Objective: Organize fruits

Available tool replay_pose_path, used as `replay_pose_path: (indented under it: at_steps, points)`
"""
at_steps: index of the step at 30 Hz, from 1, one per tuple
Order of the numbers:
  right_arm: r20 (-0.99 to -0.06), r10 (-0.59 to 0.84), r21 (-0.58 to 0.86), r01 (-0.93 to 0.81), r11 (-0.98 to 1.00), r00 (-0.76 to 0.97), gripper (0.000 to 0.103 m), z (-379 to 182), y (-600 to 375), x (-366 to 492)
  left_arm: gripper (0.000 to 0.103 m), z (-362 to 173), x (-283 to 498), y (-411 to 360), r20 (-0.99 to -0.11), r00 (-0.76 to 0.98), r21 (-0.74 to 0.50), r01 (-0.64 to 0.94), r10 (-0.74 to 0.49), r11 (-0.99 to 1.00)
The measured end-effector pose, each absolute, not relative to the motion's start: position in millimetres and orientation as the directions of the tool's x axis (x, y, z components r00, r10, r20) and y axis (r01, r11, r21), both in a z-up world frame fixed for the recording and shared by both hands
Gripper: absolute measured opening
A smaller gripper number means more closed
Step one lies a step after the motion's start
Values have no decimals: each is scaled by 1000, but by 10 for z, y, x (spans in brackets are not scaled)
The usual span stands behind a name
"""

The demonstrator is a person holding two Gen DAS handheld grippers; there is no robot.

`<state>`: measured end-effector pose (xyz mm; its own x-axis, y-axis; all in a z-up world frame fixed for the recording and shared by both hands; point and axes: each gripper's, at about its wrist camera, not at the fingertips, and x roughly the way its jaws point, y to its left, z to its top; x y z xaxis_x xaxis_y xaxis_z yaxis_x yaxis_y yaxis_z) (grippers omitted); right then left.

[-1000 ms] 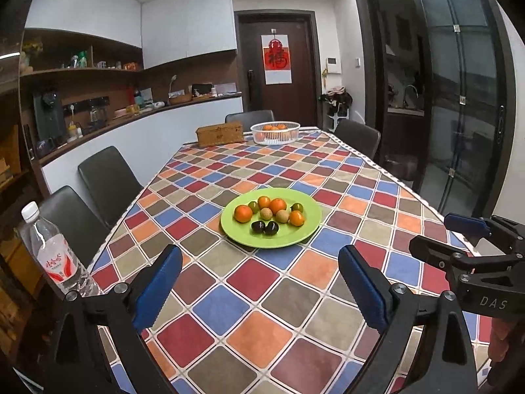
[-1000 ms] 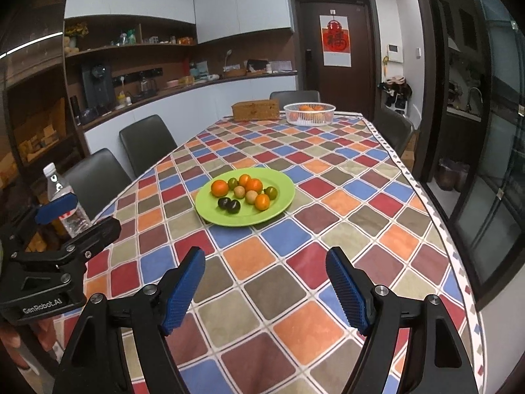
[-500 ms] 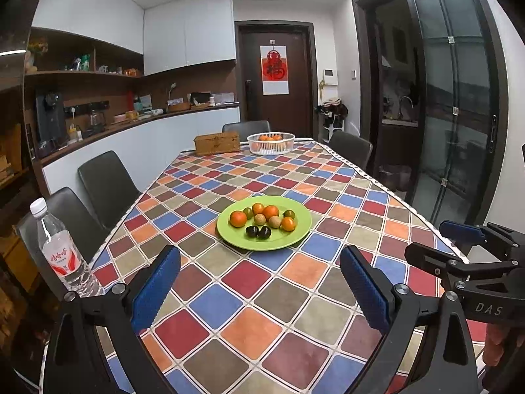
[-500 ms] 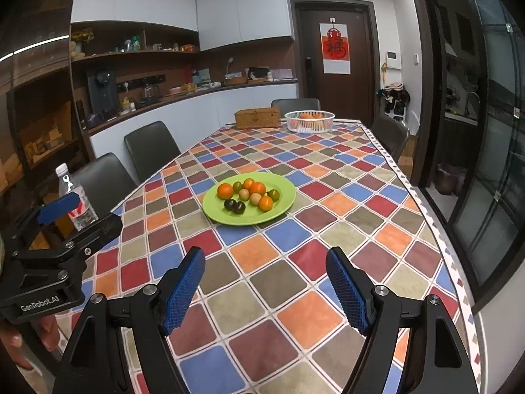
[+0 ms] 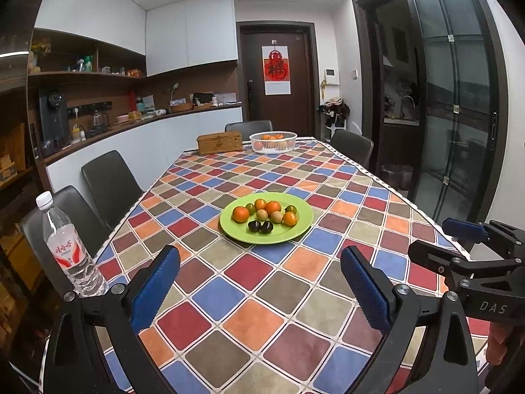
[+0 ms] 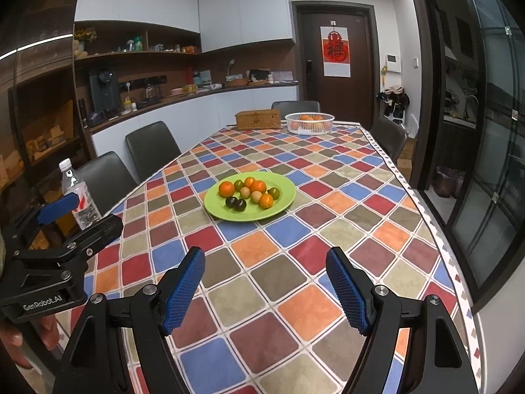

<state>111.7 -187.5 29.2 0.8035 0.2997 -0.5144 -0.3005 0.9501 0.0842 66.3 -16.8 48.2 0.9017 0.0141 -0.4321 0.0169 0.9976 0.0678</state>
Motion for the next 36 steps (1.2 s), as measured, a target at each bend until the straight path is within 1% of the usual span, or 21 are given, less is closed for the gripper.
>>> replay_pose_path:
  at_steps: [9,16,36]
  points:
    - [-512,305,90,-304,949,803,77,275,-1889,1061,100,484,588,-176,-416,909,70,14,16,997]
    - [-503,305,87,-303,949,809,77,304,-1891,1031,103,522,554,-173,-400,916,66,12,16,998]
    - [-486,307,86,-305,948,818,77,358,-1896,963,103,546,481,-177,-418,908,20,39,-27,999]
